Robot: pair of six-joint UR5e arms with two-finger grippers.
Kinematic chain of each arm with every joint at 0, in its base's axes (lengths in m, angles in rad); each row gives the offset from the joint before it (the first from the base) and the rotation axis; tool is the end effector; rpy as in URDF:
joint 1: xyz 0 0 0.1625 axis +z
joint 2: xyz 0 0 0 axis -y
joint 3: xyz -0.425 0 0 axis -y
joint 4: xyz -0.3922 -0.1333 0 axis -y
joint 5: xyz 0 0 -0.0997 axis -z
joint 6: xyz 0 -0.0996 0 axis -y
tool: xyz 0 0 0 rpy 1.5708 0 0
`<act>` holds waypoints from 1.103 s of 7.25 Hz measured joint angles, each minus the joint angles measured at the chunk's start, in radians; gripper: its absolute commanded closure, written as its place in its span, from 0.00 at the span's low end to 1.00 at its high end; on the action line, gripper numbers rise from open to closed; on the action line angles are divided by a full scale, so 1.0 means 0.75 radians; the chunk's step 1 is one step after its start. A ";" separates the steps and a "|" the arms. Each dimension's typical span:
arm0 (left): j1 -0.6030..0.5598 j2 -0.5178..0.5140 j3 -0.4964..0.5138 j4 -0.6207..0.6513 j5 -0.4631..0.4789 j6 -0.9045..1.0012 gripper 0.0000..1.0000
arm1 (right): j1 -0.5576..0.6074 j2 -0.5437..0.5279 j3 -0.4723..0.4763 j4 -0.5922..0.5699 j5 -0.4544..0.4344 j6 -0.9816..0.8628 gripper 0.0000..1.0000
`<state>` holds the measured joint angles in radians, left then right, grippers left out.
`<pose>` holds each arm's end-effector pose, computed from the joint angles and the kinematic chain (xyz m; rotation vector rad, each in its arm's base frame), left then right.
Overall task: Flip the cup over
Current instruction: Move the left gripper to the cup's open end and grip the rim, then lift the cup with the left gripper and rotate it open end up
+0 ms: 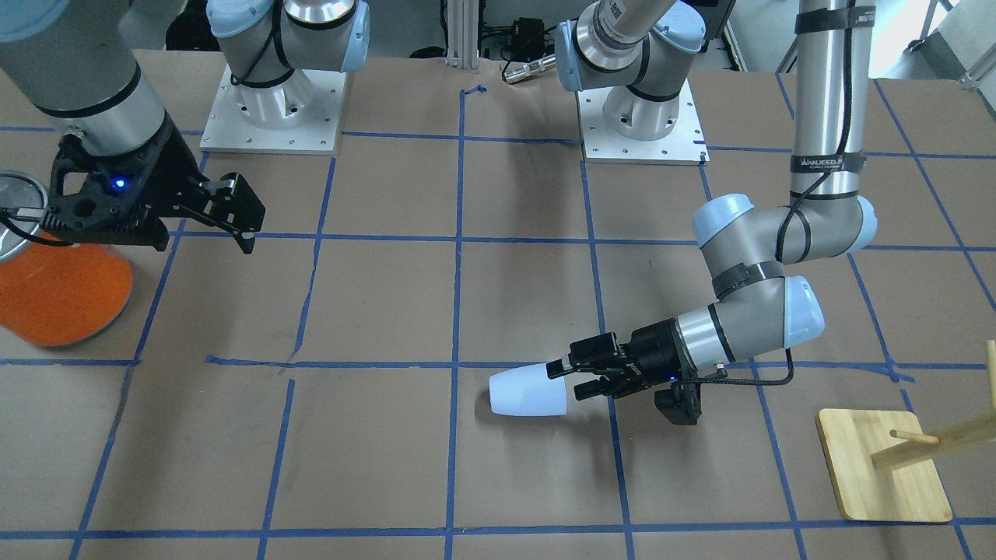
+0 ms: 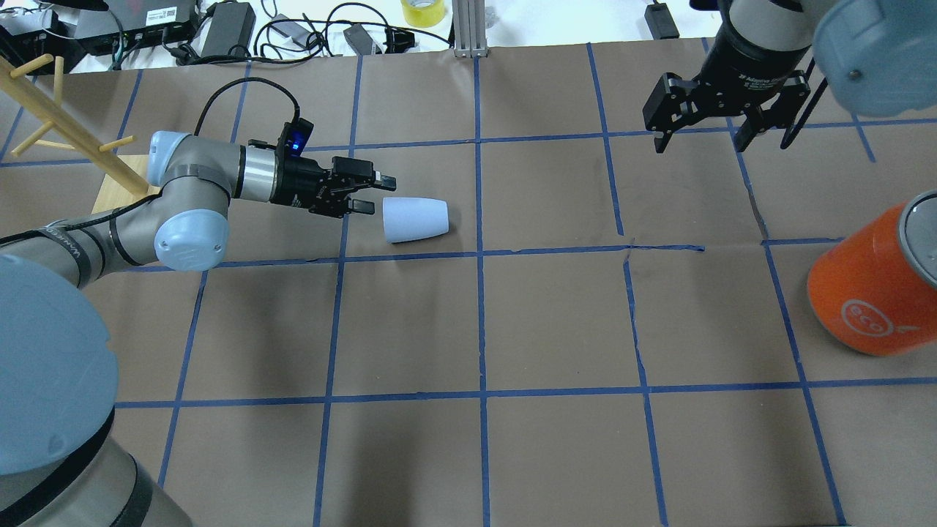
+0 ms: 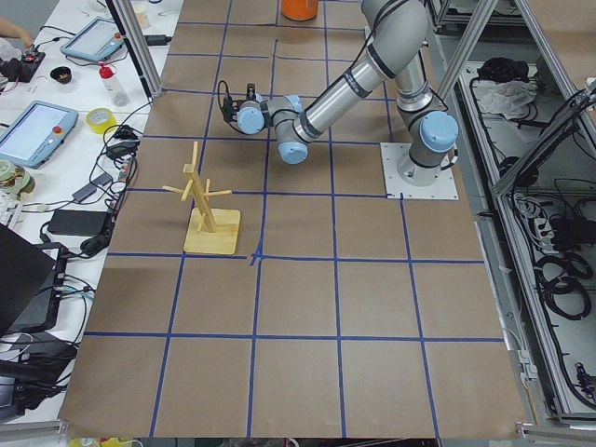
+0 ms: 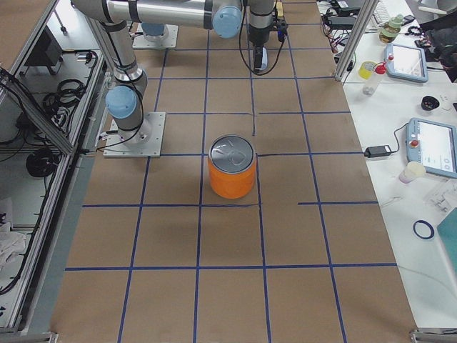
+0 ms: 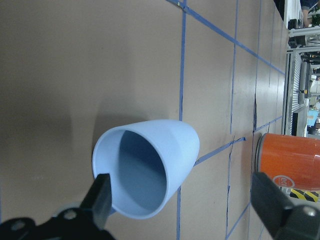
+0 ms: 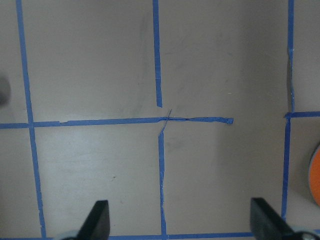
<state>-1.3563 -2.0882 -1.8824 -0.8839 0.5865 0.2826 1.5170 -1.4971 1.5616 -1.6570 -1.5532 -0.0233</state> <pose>-0.0908 -0.5991 0.1740 0.0088 -2.1537 0.1354 0.1067 -0.5310 0.4637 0.0473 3.1243 -0.0349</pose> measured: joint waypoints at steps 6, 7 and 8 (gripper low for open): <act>-0.046 -0.045 -0.005 0.048 -0.022 -0.004 0.78 | 0.001 0.000 0.000 0.001 0.000 -0.002 0.00; -0.047 -0.042 -0.005 0.050 -0.030 -0.003 0.89 | 0.002 0.000 0.000 0.001 0.000 -0.002 0.00; -0.047 -0.039 -0.002 0.055 -0.027 -0.002 0.99 | 0.002 0.001 0.000 0.000 0.000 -0.002 0.00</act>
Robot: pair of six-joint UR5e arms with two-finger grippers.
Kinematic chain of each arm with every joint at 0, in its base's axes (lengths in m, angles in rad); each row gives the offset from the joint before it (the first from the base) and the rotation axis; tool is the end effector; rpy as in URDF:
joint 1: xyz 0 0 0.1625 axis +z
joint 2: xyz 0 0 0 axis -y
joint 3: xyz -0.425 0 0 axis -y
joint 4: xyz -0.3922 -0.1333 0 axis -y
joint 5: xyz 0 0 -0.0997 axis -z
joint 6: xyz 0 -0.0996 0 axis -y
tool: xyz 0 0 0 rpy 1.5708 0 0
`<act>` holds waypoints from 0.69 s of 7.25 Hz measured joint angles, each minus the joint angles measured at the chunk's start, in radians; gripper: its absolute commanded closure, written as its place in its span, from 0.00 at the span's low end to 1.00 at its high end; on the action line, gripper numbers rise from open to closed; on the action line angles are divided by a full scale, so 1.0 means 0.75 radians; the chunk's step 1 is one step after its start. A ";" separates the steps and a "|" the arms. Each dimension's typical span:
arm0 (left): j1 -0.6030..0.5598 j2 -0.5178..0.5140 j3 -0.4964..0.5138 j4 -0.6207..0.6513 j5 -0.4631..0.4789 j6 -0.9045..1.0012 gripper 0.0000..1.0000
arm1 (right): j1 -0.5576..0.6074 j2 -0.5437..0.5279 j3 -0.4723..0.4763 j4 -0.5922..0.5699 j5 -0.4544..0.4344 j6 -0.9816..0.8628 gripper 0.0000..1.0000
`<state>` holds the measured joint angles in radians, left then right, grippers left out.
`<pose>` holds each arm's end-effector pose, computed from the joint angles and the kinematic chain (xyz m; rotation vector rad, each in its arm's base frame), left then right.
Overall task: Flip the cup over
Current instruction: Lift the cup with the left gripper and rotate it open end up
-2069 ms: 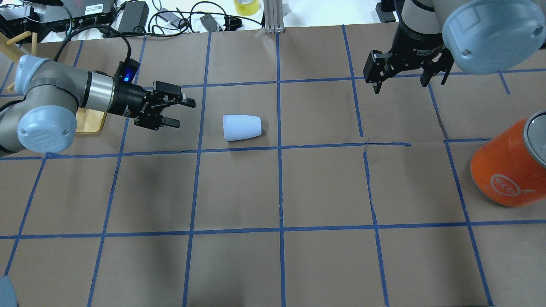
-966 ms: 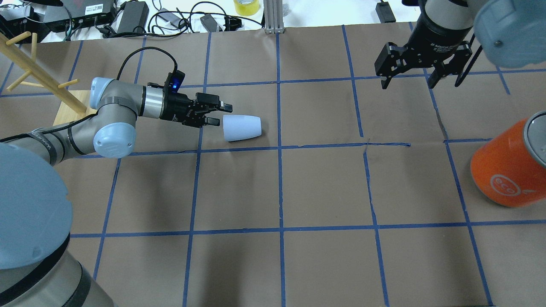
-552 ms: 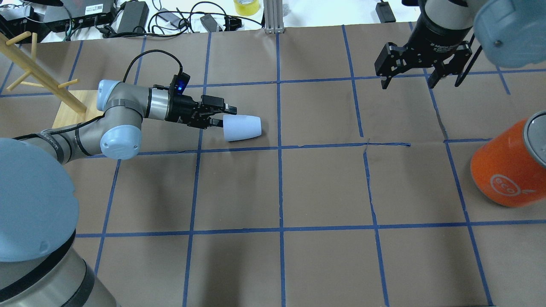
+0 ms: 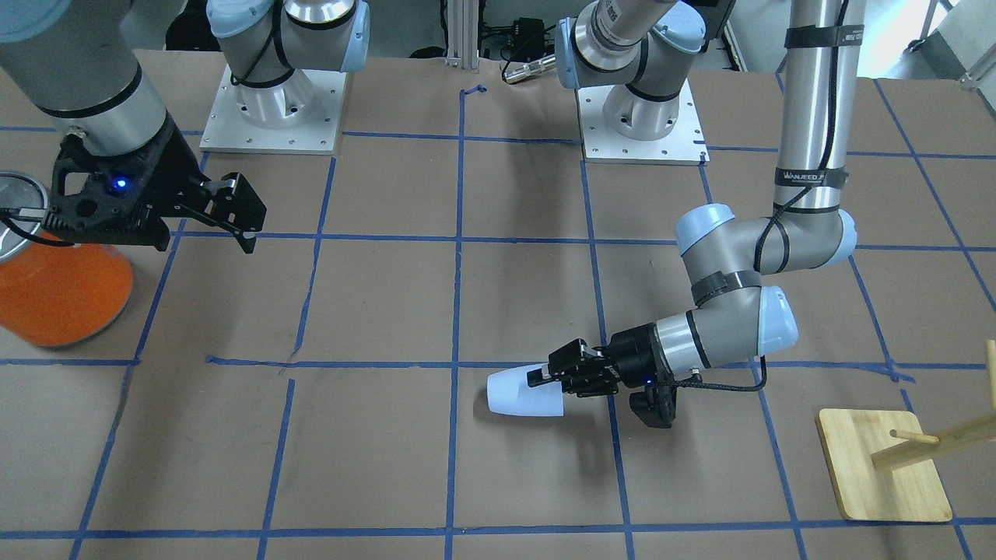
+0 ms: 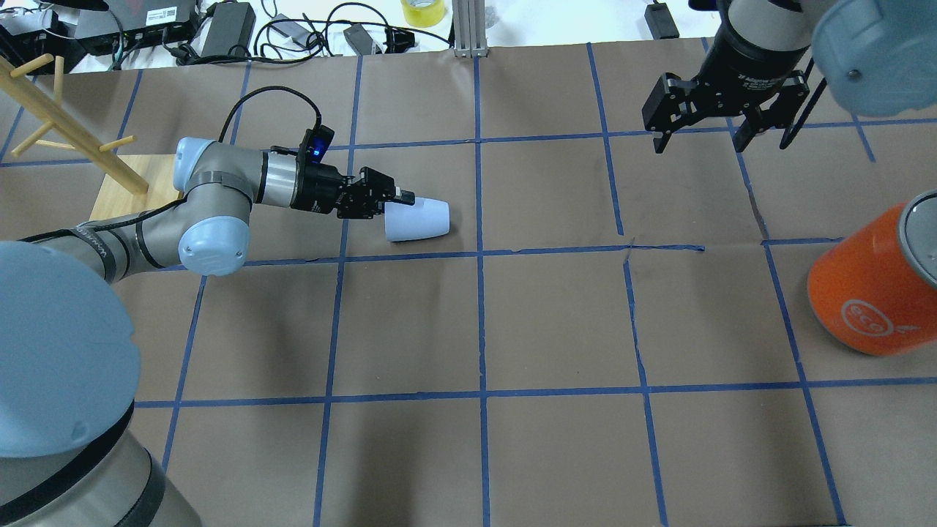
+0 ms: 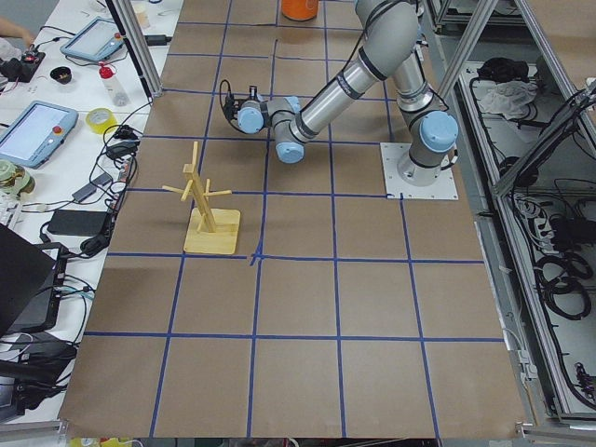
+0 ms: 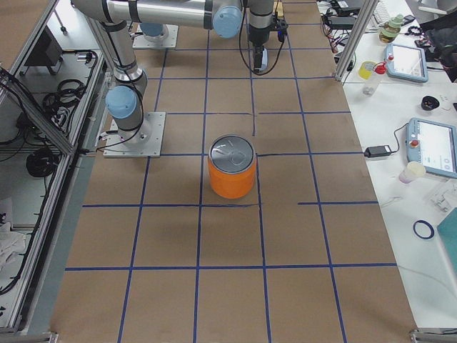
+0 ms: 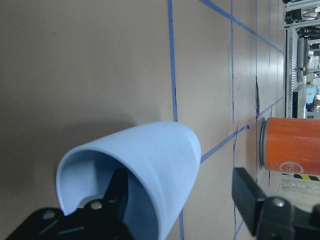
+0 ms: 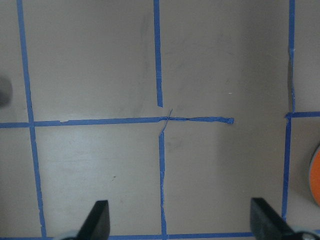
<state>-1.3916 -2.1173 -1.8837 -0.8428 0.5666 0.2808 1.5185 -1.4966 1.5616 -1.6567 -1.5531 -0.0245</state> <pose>-0.1125 -0.5984 0.1625 -0.0314 -2.1345 0.1303 0.1075 -0.5310 0.4634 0.0431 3.1242 -0.0337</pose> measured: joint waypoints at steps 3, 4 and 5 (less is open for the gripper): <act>-0.004 0.017 0.004 0.008 0.002 -0.045 1.00 | 0.000 0.001 0.000 -0.001 -0.001 0.000 0.00; -0.019 0.043 0.007 0.010 0.001 -0.144 1.00 | 0.000 0.001 0.000 -0.002 0.000 0.000 0.00; -0.043 0.079 0.020 0.019 0.016 -0.269 1.00 | 0.000 0.001 0.000 -0.002 0.000 0.000 0.00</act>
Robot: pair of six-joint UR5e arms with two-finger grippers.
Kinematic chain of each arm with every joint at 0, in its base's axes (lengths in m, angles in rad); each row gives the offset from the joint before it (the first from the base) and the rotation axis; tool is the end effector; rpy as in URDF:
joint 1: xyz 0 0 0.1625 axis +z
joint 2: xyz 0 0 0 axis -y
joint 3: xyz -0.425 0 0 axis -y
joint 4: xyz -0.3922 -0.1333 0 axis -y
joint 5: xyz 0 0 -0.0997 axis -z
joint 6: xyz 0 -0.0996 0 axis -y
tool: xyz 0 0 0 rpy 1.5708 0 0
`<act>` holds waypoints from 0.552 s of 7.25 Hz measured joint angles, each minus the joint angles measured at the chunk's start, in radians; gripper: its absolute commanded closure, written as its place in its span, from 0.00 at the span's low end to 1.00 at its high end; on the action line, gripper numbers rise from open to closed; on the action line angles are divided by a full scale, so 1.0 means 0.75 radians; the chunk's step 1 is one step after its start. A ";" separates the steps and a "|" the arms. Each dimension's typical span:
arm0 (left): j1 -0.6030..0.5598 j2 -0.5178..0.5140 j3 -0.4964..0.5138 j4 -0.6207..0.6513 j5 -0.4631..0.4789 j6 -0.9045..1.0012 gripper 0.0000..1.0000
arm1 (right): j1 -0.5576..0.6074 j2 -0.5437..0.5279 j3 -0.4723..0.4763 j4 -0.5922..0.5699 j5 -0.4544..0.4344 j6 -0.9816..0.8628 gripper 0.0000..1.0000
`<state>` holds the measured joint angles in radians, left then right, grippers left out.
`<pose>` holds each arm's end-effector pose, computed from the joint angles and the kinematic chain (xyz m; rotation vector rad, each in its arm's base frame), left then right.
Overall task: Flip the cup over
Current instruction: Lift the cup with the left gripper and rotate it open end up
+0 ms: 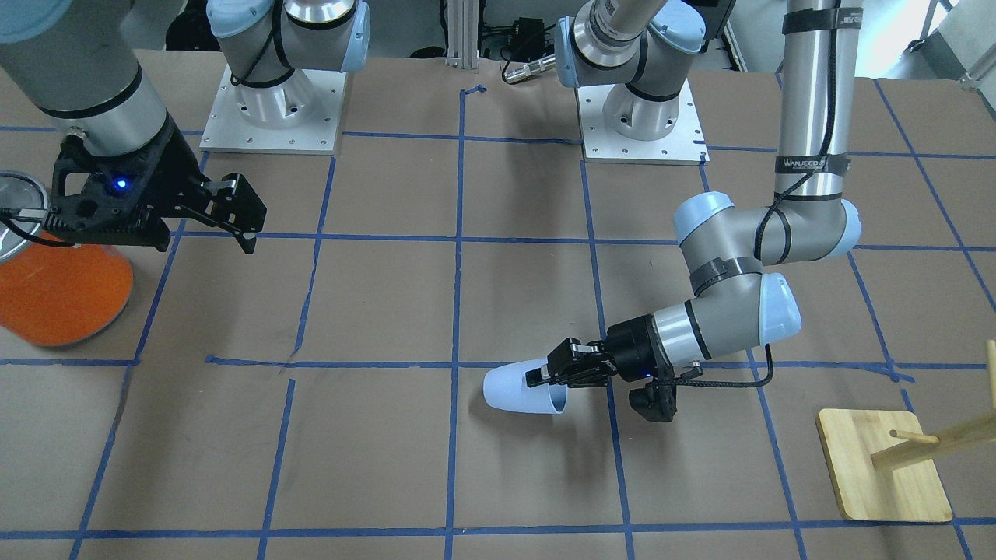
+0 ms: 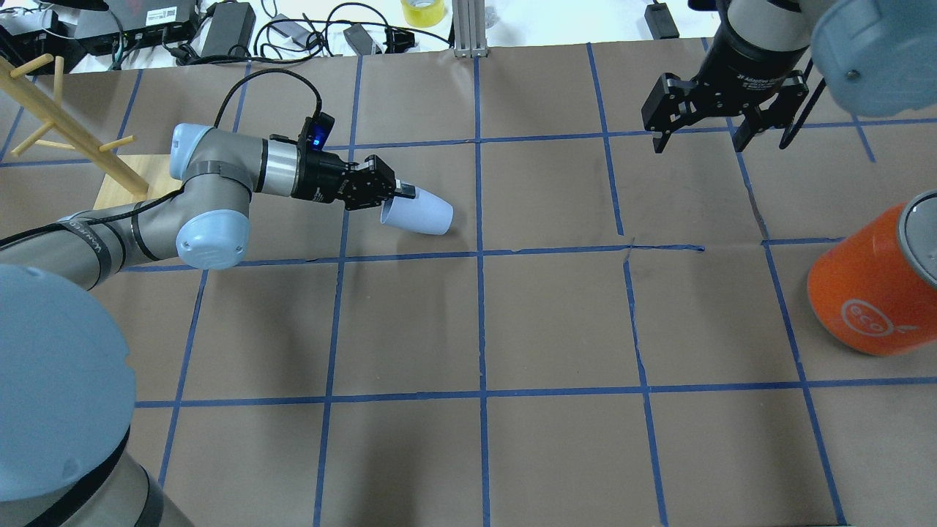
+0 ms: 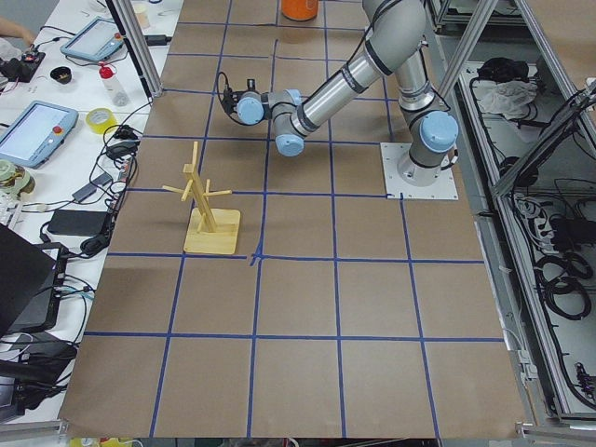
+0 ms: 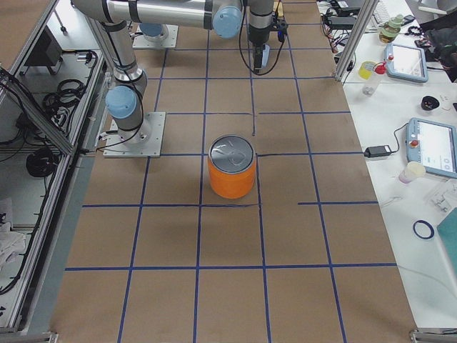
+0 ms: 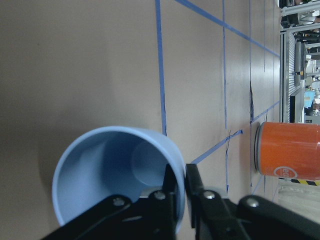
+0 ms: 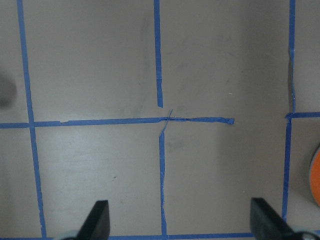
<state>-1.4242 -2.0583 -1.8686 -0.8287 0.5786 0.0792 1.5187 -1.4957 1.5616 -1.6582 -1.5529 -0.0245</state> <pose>-0.1306 -0.5992 0.2020 0.0976 -2.1478 0.0849 0.1076 -0.5314 0.4631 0.0428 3.1240 -0.0346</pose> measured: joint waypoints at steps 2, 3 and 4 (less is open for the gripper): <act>-0.036 0.083 0.073 0.014 0.285 -0.152 1.00 | 0.000 0.000 0.000 0.000 0.000 0.000 0.00; -0.065 0.129 0.116 0.014 0.577 -0.151 1.00 | 0.000 0.000 0.000 -0.001 -0.001 0.000 0.00; -0.094 0.155 0.155 0.008 0.853 -0.115 1.00 | 0.001 0.000 0.000 -0.002 -0.001 0.000 0.00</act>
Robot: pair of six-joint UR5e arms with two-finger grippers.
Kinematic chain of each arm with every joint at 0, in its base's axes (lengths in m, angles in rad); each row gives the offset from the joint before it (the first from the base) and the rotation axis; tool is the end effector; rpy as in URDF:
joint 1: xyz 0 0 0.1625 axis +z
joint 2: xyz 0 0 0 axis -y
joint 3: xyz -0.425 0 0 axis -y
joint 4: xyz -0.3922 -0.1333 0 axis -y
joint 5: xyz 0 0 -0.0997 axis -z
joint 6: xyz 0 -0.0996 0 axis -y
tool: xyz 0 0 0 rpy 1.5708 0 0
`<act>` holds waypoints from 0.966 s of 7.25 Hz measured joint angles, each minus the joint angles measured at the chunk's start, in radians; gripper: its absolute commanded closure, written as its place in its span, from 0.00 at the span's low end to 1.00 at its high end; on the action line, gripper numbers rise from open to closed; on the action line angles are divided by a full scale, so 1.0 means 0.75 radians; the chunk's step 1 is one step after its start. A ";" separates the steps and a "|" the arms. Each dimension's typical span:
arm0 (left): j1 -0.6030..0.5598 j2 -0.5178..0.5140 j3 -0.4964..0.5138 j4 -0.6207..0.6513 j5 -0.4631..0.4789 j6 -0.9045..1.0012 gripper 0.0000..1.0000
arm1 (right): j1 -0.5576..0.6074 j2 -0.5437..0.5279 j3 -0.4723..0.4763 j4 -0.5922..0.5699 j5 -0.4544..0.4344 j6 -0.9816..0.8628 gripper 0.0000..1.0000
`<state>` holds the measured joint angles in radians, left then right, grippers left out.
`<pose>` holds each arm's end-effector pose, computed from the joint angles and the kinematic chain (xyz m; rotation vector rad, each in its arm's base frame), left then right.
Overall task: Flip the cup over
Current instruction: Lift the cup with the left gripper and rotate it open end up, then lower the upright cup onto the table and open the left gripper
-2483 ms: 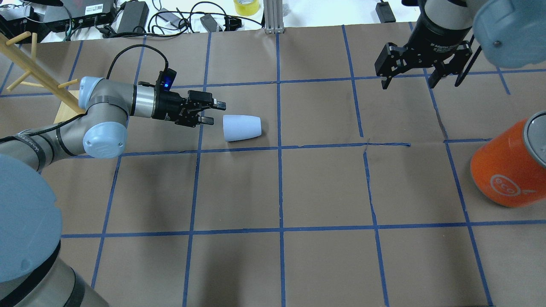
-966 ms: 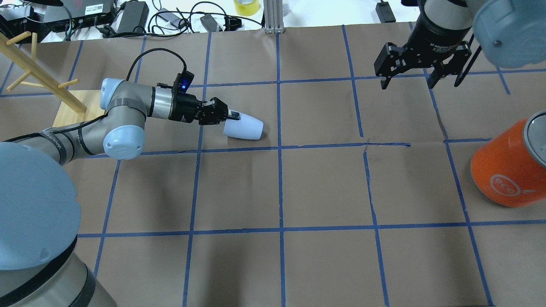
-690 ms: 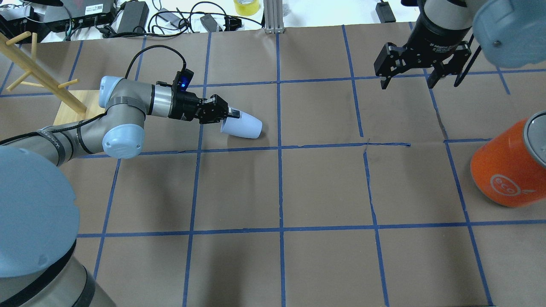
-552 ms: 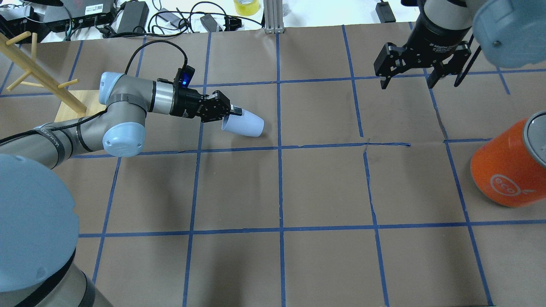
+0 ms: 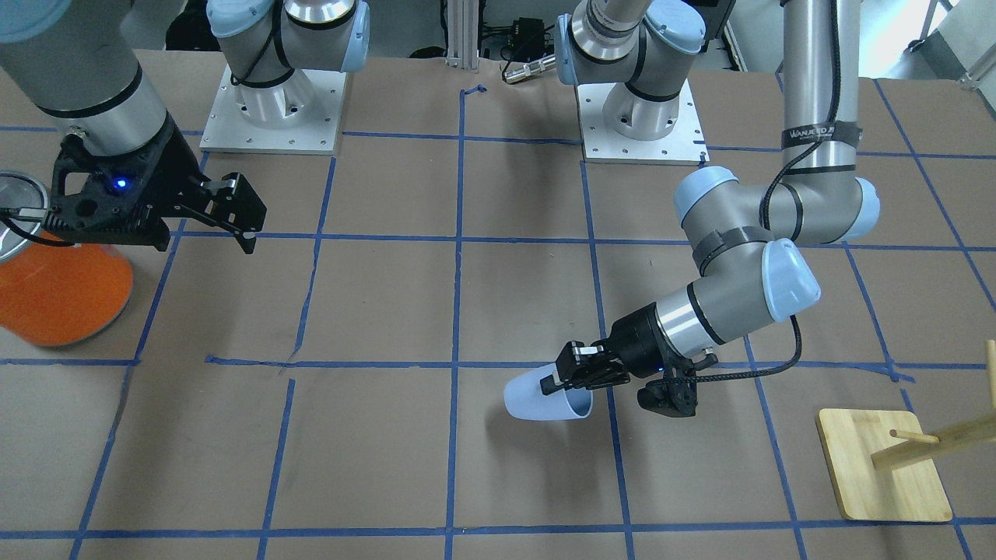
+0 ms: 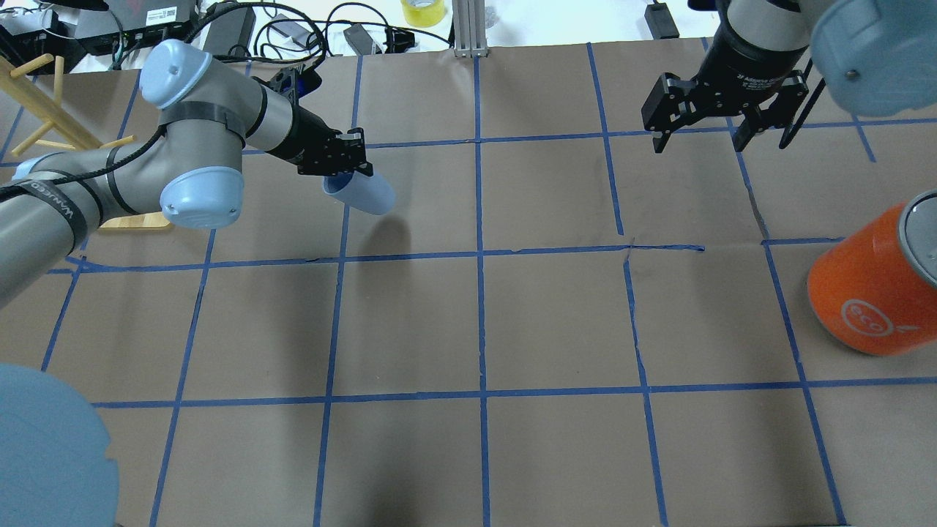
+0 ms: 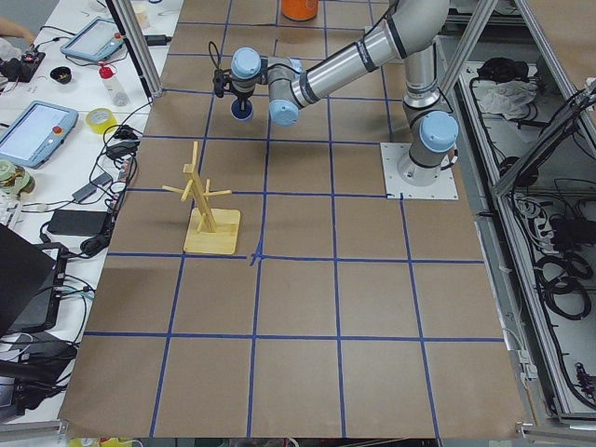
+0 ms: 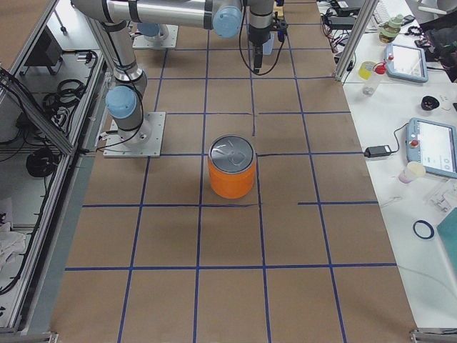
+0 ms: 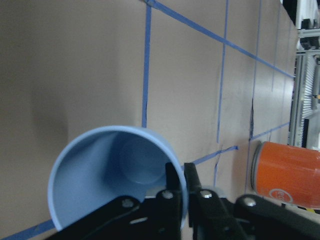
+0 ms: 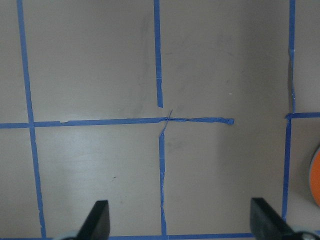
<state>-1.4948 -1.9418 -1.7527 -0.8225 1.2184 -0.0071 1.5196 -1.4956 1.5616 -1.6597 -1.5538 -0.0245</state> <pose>-0.1214 -0.6148 0.2803 0.0671 -2.7820 0.2896 0.1079 -0.5314 0.4632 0.0414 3.1250 -0.0368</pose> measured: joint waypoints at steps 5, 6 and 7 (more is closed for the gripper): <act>-0.023 -0.085 0.147 0.000 0.567 0.249 1.00 | -0.001 0.001 0.000 -0.013 0.003 -0.002 0.00; -0.023 -0.106 0.156 0.003 0.577 0.252 1.00 | -0.001 0.001 0.001 -0.014 0.003 -0.003 0.00; -0.022 -0.121 0.161 0.005 0.578 0.252 0.94 | -0.001 0.002 0.001 -0.014 0.003 -0.004 0.00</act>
<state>-1.5112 -2.0322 -1.6317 -0.8188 1.6517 0.1819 1.5186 -1.4943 1.5626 -1.6704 -1.5519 -0.0275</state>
